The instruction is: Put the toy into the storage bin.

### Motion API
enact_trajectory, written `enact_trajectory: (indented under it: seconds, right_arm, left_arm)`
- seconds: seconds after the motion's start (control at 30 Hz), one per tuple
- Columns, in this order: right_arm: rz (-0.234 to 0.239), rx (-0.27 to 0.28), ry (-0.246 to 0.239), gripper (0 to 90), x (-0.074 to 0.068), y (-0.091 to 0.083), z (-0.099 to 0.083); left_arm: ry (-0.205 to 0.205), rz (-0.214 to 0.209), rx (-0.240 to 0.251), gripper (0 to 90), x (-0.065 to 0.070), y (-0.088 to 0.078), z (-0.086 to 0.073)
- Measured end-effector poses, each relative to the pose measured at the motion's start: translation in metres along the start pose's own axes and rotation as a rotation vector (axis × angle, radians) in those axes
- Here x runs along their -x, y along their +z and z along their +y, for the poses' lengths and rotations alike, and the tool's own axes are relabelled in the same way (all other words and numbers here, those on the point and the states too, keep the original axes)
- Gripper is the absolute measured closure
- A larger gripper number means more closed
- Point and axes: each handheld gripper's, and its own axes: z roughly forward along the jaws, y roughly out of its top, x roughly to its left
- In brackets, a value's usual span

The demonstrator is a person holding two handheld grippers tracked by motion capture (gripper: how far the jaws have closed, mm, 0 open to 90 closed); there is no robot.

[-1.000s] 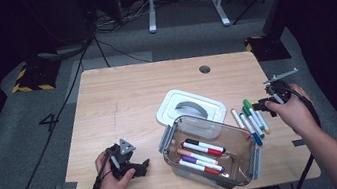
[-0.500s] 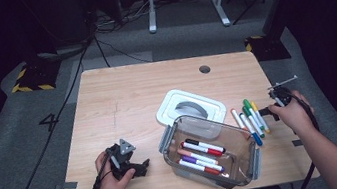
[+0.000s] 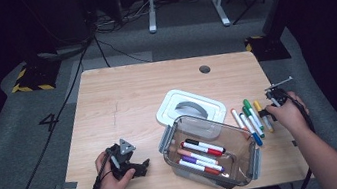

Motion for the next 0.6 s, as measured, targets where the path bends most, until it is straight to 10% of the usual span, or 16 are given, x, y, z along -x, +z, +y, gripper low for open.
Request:
enact_trajectory:
  seconds: [0.6]
  right_arm:
    - [0.030,0.082,0.036,77.2,0.000,-0.034,0.000]
  left_arm:
    - [-0.002,-0.001,0.000,0.1,0.000,0.000,0.000]
